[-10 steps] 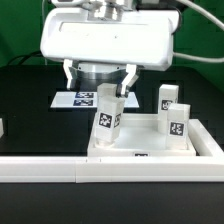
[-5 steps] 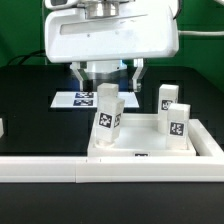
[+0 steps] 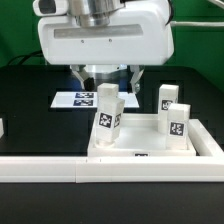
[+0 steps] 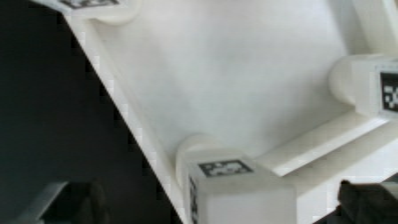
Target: Assemble square table
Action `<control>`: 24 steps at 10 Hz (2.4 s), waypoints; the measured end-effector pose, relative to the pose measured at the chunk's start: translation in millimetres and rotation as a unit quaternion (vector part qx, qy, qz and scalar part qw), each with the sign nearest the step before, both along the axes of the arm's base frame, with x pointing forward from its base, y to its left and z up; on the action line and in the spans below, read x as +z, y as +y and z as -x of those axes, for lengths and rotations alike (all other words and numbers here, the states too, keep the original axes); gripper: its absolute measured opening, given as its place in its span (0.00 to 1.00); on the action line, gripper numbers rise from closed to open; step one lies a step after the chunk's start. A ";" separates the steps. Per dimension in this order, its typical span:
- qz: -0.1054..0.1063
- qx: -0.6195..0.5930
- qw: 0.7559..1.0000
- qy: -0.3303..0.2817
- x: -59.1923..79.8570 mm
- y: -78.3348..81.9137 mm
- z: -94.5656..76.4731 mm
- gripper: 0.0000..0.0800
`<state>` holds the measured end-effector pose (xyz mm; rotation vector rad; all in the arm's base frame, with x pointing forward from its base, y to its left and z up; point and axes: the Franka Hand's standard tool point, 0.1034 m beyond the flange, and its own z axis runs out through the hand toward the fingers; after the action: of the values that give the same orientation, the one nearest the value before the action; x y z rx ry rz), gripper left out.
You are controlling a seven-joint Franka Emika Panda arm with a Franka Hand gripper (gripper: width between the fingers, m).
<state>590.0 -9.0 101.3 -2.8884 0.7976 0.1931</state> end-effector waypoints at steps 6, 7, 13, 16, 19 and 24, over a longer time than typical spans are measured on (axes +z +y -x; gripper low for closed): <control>0.030 -0.004 0.999 -0.030 -24.0 0.0 -16.5 0.81; 0.030 -0.008 0.999 -0.027 -25.1 0.4 -14.4 0.81; 0.038 -0.154 0.987 -0.006 -26.5 -0.2 -14.1 0.37; 0.048 -0.322 0.945 0.012 -27.3 1.3 -27.2 0.37; 0.053 -0.489 0.870 0.035 -28.0 7.4 -30.3 0.37; 0.010 -0.662 0.748 0.044 -28.9 8.3 -37.7 0.37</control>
Offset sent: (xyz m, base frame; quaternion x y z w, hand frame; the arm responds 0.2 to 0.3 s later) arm 0.0177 0.0045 -0.0007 -0.0353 0.0345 -0.0072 0.9988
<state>627.7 -0.7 72.4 -1.6229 2.5138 0.1254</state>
